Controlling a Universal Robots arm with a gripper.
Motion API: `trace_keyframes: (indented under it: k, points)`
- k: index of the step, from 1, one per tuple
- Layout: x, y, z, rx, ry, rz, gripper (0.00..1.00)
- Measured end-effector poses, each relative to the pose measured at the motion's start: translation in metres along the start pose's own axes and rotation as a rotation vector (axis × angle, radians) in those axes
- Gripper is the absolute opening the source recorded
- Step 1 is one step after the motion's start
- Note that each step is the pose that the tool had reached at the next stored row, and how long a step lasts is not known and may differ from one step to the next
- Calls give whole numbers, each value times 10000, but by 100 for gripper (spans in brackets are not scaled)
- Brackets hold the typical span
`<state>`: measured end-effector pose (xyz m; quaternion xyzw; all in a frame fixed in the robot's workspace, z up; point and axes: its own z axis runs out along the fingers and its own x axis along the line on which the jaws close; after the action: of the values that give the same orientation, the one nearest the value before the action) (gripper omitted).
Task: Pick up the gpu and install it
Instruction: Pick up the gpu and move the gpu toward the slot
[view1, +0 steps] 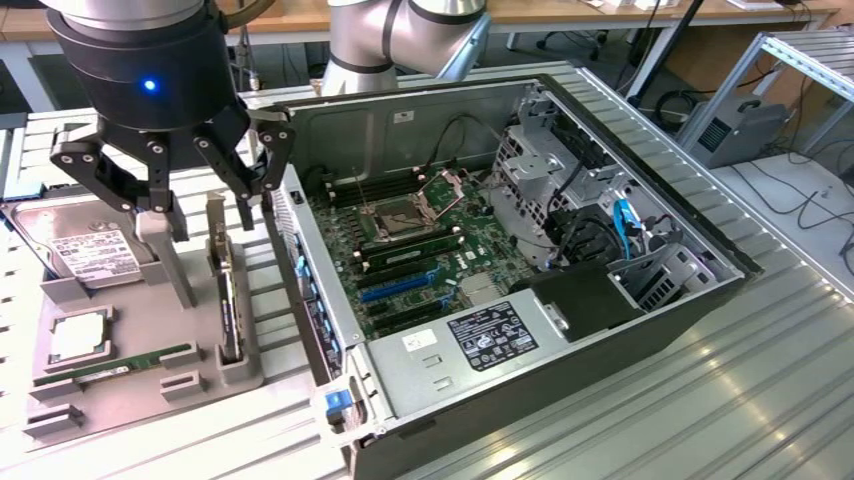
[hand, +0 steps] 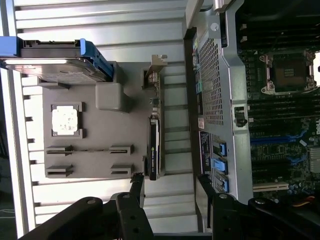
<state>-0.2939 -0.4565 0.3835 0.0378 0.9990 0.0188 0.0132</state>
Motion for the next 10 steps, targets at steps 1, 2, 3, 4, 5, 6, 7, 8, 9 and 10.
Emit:
trace_keyframes:
  k: [1, 2, 3, 4, 5, 6, 7, 8, 9, 10]
  points:
    - [0, 0, 2, 1, 0, 0, 54]
    - [0, 0, 3, 2, 1, 0, 54]
    - [1, 0, 6, 4, 0, 0, 54]
    - [1, 0, 8, 5, 0, 0, 54]
    - [2, 0, 10, 6, 0, 0, 54]
    - [2, -1, 12, 8, 0, 0, 54]
    - [2, 0, 13, 8, 0, 0, 54]
    - [2, -1, 16, 10, 0, 0, 54]
    - [3, -1, 17, 11, 0, 0, 54]
    - [3, -1, 19, 12, 0, 0, 54]
